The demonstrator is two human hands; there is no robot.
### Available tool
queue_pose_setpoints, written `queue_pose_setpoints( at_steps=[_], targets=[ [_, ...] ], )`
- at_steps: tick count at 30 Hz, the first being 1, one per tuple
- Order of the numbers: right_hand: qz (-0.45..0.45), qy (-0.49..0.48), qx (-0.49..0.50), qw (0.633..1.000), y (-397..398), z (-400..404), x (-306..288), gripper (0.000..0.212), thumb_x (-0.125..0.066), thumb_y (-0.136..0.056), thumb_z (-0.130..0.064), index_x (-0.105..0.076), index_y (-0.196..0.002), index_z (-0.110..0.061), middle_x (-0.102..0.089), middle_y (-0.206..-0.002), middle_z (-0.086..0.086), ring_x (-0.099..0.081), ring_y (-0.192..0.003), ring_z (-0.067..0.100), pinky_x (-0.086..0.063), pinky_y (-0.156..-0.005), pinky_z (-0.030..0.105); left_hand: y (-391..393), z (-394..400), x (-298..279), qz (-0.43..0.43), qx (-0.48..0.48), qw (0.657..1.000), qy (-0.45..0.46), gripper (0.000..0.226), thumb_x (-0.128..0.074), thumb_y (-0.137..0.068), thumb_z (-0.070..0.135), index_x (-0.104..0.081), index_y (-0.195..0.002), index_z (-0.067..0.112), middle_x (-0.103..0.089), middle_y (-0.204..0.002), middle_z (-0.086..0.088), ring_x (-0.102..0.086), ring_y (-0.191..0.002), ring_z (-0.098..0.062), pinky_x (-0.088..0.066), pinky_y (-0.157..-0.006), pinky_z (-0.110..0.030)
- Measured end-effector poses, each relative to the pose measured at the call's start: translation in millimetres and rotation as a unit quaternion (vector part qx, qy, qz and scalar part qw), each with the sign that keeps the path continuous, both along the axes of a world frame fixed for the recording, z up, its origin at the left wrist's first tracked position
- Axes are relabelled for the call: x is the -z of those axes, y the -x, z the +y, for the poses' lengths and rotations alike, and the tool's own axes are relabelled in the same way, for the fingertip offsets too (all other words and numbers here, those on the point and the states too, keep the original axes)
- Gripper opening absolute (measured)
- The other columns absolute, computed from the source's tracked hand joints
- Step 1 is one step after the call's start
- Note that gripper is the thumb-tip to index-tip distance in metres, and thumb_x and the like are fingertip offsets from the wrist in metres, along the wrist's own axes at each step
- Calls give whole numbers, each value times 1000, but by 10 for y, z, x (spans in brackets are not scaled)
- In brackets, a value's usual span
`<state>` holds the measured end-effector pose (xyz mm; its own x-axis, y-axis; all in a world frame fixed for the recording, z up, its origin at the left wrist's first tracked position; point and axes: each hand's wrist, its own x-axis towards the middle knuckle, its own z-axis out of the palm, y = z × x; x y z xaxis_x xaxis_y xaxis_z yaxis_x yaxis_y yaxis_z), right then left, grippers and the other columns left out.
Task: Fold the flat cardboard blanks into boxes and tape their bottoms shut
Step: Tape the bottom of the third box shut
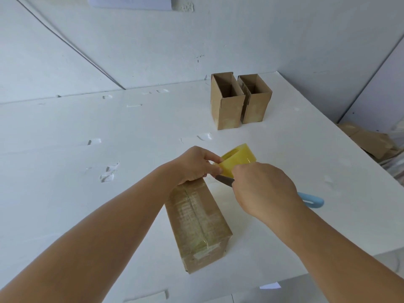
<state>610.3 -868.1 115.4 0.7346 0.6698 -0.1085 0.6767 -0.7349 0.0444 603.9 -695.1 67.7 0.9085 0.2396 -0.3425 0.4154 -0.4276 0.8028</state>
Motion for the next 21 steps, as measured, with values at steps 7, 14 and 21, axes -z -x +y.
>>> queue_pose_setpoints(
  at_steps=[7,14,21],
  targets=[
    [54,62,-50,995,-29,127,455,13,-45,-97,-21,-55,-101,-15,-62,-100,5,-62,-92,26,-36,-66,31,-4,2,-19,-18,-11,999,46,21,-72,-83,19,-73,-104,23,-70,-72,4,-46,-51,-3,-43,-60,-17],
    [205,-75,93,971,-331,63,1192,17,-41,-96,-32,-54,-94,-22,-63,-97,4,-56,-93,24,-41,-68,30,22,51,-14,-21,-48,994,91,21,-72,-83,19,-72,-105,20,-71,-73,3,-50,-54,-5,-45,-61,-17],
    [480,-417,215,741,-189,193,783,50,-57,-79,-59,-67,-86,-10,-69,-84,1,-65,-78,12,-52,-73,30,3,30,-14,-12,-53,994,97,18,-75,-80,16,-73,-98,19,-69,-75,-4,-56,-65,-11,-48,-67,-21]
  ],
)
